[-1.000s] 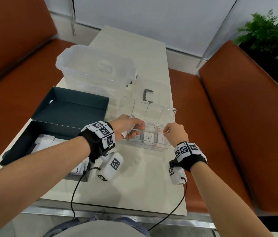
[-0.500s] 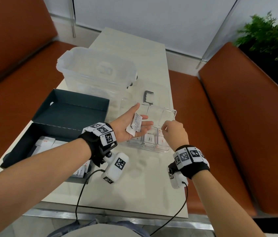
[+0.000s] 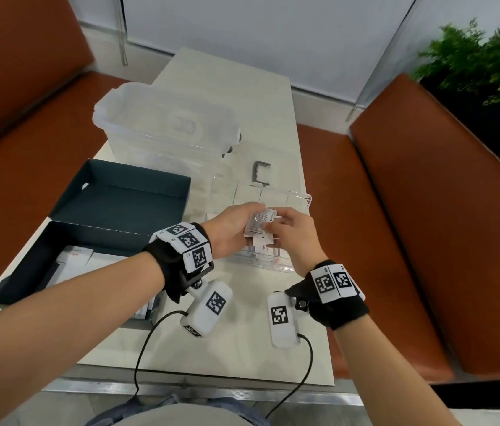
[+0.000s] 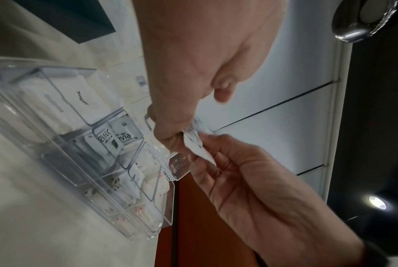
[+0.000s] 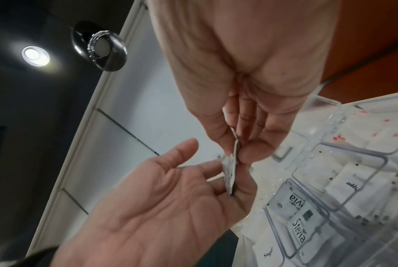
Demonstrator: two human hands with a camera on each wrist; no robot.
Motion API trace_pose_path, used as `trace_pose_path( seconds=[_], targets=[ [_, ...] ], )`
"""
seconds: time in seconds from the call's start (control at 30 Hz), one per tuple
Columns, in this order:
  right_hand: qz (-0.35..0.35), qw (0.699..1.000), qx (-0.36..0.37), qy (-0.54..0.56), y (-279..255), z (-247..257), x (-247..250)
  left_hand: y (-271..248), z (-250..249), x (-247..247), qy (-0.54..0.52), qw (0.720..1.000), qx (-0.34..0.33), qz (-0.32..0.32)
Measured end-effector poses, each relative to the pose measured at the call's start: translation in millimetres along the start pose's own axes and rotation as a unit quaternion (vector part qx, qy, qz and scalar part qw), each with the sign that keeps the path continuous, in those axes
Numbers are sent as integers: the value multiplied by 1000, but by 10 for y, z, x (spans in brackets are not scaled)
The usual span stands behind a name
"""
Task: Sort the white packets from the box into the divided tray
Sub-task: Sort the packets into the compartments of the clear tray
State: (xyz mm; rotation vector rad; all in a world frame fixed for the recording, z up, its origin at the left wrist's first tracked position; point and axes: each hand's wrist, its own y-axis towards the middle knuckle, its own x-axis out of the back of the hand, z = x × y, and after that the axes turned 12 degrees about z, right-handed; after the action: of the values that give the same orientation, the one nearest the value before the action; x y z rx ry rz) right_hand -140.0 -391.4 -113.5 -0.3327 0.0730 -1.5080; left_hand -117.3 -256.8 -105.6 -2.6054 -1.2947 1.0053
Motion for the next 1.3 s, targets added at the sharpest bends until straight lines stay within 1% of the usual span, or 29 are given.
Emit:
trace_pose_path(
  seconds=[0.07,0.13,0.2,0.37,0.47,0.57,0.63,0.73,0.83,0.9,0.97,1.07,1.17,1.23,1.3],
  targets=[
    [0,999,-1,43,-17,-7,46,-5,43,24,51,999,-7,-7],
    [11,997,2,79,-44,-16,77,-25,77,50,68,998,7,-4],
    [26,996,5,85,-69,-30,103,-41,93,75,75,997,12,-2],
    [54,993,-8,106,-55,-31,193,-35,98,129,91,995,-24,-33],
    [45,993,-16,111,-21,-25,242,-45,58,157,107,993,-25,-50],
    [22,994,-12,108,35,-21,300,-67,7,223,114,990,-35,-71],
    [-3,997,-5,71,99,-31,371,-78,-24,283,118,988,-46,-89],
    [-45,998,-6,-45,217,-69,482,-101,-71,350,110,986,-56,-111],
    [-74,983,1,-166,318,-115,514,-111,-97,392,95,986,-66,-122],
    [-71,973,0,-220,366,-137,490,-116,-107,404,91,985,-72,-127],
    [-62,973,-7,-222,409,-152,437,-121,-121,416,88,984,-78,-134],
    [-48,981,-13,-189,454,-147,289,-137,-144,441,79,983,-89,-143],
    [-19,988,-20,-154,497,-137,81,-151,-162,469,72,981,-96,-152],
    [-6,983,-23,-180,530,-144,-51,-158,-168,479,71,980,-98,-158],
    [3,970,-19,-244,562,-167,-157,-167,-168,486,70,979,-98,-163]
  ],
)
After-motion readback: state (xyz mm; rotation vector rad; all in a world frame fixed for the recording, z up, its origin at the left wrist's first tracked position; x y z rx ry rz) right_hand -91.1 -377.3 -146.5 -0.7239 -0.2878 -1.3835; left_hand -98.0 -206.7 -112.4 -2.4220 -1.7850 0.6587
